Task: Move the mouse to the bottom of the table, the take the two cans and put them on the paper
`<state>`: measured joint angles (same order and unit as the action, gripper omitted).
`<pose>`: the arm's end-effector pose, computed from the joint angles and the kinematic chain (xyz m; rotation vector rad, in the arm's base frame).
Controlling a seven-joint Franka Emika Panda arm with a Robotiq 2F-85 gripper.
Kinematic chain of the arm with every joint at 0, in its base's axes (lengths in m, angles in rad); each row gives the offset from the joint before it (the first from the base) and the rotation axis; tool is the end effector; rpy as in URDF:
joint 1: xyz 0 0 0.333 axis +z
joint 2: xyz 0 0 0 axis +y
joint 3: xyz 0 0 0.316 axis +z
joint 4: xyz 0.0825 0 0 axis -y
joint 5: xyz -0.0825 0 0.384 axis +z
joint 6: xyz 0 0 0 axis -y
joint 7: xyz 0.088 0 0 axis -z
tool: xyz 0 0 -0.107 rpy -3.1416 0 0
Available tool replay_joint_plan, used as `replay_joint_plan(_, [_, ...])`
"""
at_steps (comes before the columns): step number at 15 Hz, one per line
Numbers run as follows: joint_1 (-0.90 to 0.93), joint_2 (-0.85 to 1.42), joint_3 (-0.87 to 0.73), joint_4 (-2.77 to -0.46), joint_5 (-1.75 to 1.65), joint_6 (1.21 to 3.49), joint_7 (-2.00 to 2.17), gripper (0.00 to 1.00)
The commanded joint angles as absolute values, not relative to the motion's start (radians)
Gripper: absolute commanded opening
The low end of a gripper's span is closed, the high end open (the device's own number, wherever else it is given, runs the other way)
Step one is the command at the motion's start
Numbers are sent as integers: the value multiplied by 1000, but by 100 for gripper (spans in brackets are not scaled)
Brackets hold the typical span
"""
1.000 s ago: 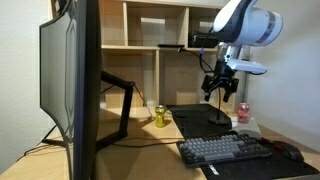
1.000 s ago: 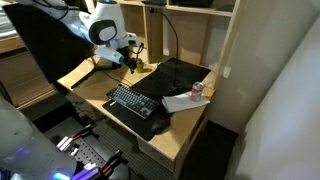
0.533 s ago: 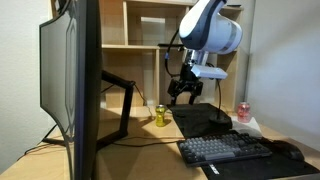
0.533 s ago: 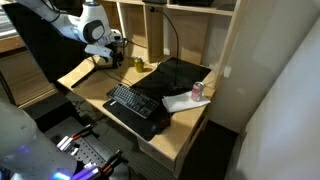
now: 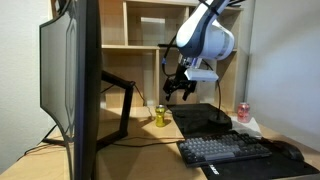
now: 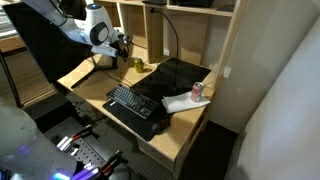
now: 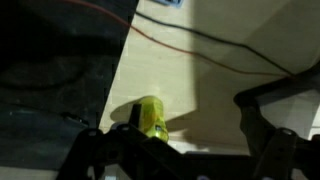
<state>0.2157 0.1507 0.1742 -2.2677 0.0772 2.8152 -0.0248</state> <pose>0.5267 0.2111 0.3361 -2.9104 -0.4986 -0.5683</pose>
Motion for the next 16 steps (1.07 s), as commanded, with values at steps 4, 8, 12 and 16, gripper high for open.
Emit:
replay_joint_plan(4, [211, 337, 168, -2054, 49, 2973, 53, 100])
replay_joint_plan(8, [210, 331, 168, -2057, 38, 2953, 51, 100])
replay_joint_plan(12, [234, 389, 105, -2003, -25, 2815, 109, 100])
replay_joint_plan(16, [219, 436, 119, -1978, -15, 2884, 73, 100])
